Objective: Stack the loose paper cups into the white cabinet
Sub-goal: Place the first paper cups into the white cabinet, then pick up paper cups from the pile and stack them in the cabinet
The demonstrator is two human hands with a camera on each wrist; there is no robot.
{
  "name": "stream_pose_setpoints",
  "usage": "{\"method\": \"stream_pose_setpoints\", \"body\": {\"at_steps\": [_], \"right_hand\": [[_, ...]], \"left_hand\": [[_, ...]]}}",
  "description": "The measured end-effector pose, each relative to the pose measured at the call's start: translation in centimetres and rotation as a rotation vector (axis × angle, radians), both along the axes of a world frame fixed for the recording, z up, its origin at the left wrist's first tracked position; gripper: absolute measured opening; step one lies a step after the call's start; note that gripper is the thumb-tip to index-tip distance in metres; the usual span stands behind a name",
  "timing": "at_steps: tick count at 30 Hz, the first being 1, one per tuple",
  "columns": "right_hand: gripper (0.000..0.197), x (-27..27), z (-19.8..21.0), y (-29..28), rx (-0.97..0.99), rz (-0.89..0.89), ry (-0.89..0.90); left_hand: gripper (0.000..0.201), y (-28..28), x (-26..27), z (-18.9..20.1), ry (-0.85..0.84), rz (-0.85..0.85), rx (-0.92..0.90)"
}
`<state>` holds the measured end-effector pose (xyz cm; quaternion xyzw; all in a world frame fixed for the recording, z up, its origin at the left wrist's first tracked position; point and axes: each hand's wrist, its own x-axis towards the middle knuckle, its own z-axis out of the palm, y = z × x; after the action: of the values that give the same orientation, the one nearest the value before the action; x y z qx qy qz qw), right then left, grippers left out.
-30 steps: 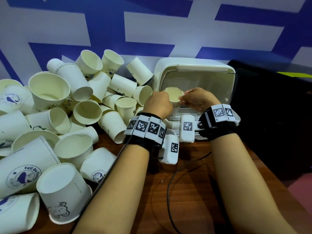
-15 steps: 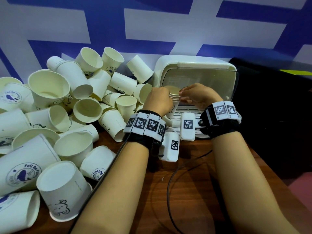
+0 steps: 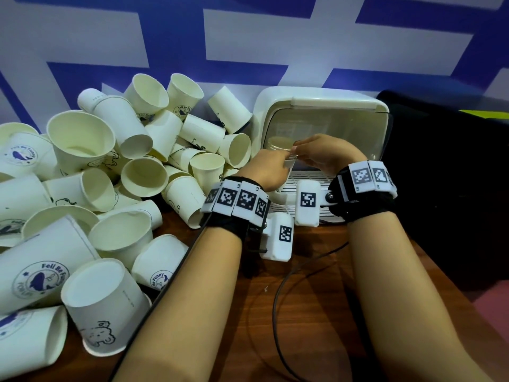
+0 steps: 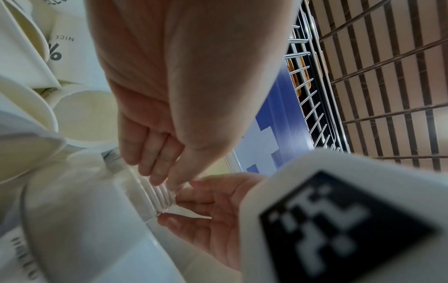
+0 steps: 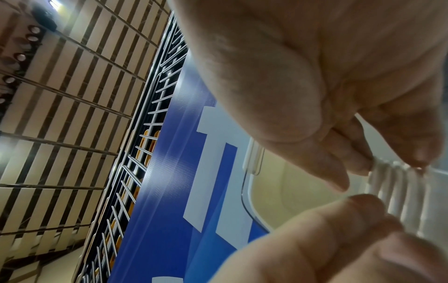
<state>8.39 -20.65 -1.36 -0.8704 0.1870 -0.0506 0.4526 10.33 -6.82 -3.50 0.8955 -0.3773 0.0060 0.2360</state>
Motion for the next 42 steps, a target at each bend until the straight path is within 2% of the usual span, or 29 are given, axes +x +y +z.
{"method": "stream_pose_setpoints", "body": {"at_steps": [7,12,17,22,26,29,32,35,40,42], "right_hand": [[0.032,-0.4,0.1,0.7,-0.033,0.069,0.030],[0.043,-0.6,0.0,0.9,-0.041,0.092,0.034],[0.044,-0.4,0.0,0.8,-0.064,0.100,0.048],[0.056,-0.5,0.6,1.0,-0.108,0.130,-0.018],[0.050,-1.6,2.3,1.9,-0.112,0.155,-0.069],[0.022,-2.9,3.6,3.0,-0.095,0.164,-0.117],[0.026,-4.3,4.8,4.5,-0.106,0.184,-0.244],[0.023,-5.4,5.7,6.4,-0.030,0.204,-0.331],[0.035,-6.7,5.8,9.8,0.052,0.326,-0.399],[0.034,-7.2,5.6,11.6,0.029,0.355,-0.393]], "left_hand": [[0.037,0.0,0.1,0.4,-0.062,0.025,-0.064],[0.042,-0.1,-0.4,0.2,0.007,0.032,-0.001],[0.047,-0.1,-0.8,0.6,0.034,0.045,0.058],[0.047,0.5,-1.6,2.2,-0.014,0.037,-0.016],[0.044,1.8,-2.7,5.0,-0.071,0.045,-0.128],[0.038,2.6,-3.8,6.9,-0.126,0.036,-0.240],[0.034,3.4,-5.0,8.4,-0.160,0.015,-0.310],[0.031,4.9,-6.4,9.6,-0.169,0.008,-0.333],[0.032,8.8,-8.2,10.4,-0.192,0.051,-0.307],[0.033,10.7,-8.8,10.6,-0.173,0.080,-0.298]]}}
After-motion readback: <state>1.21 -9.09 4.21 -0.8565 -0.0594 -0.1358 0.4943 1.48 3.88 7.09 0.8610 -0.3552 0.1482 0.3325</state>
